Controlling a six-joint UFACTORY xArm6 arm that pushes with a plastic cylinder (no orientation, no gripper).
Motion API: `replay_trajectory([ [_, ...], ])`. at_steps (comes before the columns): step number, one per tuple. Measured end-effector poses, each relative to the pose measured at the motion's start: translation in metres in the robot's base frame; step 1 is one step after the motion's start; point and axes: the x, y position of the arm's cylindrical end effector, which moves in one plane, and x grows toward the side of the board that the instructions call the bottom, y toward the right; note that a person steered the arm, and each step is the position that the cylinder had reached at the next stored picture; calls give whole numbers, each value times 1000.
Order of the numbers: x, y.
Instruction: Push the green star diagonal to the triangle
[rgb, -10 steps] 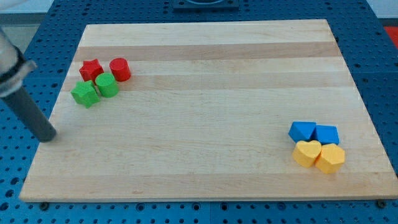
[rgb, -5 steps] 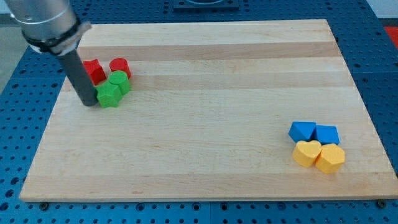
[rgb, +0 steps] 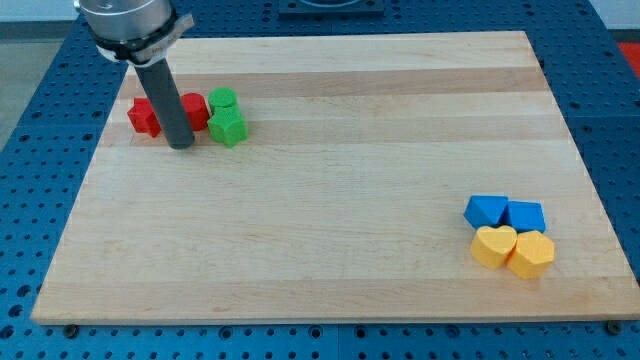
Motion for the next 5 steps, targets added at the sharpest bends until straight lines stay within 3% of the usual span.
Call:
replay_trajectory([
  [1, -14, 8],
  [5, 4, 159],
])
